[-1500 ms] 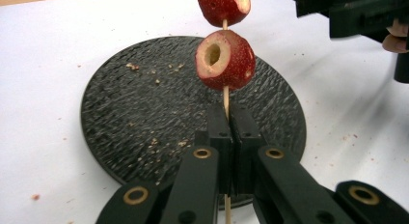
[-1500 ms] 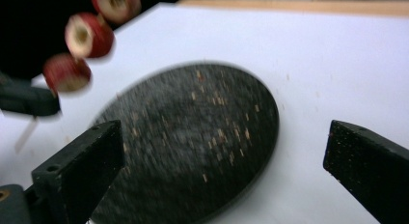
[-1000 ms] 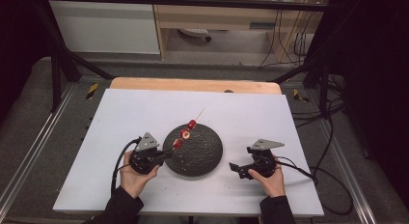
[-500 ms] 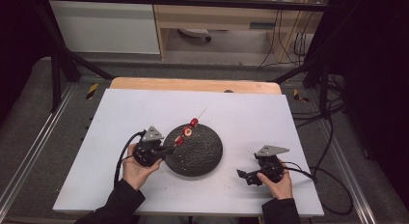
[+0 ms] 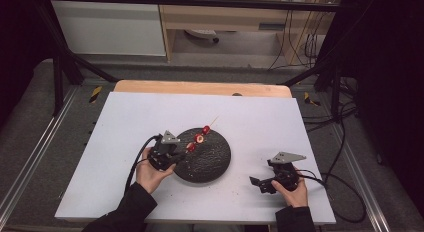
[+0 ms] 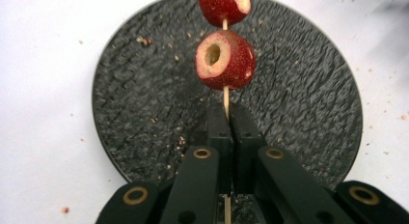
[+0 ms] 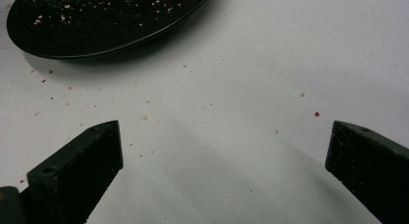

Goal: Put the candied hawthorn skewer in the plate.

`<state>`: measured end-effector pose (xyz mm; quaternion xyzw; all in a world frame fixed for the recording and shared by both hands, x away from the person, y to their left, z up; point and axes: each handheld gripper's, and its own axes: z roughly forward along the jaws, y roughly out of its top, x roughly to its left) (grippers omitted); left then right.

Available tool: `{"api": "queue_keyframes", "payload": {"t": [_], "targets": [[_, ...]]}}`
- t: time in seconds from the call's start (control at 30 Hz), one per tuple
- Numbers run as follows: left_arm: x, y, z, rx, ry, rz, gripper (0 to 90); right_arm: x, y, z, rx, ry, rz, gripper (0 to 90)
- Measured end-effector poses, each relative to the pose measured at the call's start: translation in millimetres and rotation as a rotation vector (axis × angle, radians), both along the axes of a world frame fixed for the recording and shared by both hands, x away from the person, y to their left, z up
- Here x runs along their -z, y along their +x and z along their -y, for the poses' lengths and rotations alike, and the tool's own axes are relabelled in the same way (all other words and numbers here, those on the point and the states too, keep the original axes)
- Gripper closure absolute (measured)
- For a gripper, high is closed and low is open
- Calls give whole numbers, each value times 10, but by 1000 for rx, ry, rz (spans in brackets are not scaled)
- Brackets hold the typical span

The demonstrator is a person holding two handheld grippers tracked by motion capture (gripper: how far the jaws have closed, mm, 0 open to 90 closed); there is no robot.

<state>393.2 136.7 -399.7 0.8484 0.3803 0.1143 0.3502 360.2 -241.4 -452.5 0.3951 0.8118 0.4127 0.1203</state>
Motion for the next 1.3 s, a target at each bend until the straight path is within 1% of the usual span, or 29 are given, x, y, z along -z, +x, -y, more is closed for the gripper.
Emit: {"api": "queue_keyframes", "payload": {"t": [0.1,0.3,0.37,0.53,0.8,0.93,0.97,1.13,1.23,1.3], "targets": [[55,19,46,-2,19,-17,882,3,-2,2,0,-5,-1,7],[156,37,107,-1,78,-48,882,4,-3,15,4,0,-5,7],[176,30,126,-1,93,-51,882,12,1,24,5,0,-3,7],[209,24,157,-9,118,-67,882,12,-2,24,8,5,-7,7],[229,26,186,-14,136,-68,880,8,-2,27,9,6,-4,7],[237,21,197,-7,136,-63,880,6,-3,29,10,9,-1,8],[237,21,195,-5,135,-62,879,4,-7,26,14,13,-7,8],[232,8,168,7,123,-52,869,7,-8,27,9,13,-5,8],[198,-8,121,20,95,-35,810,6,-7,28,10,12,-4,7],[159,-20,74,31,77,-20,750,3,-9,27,12,16,-7,8]]}}
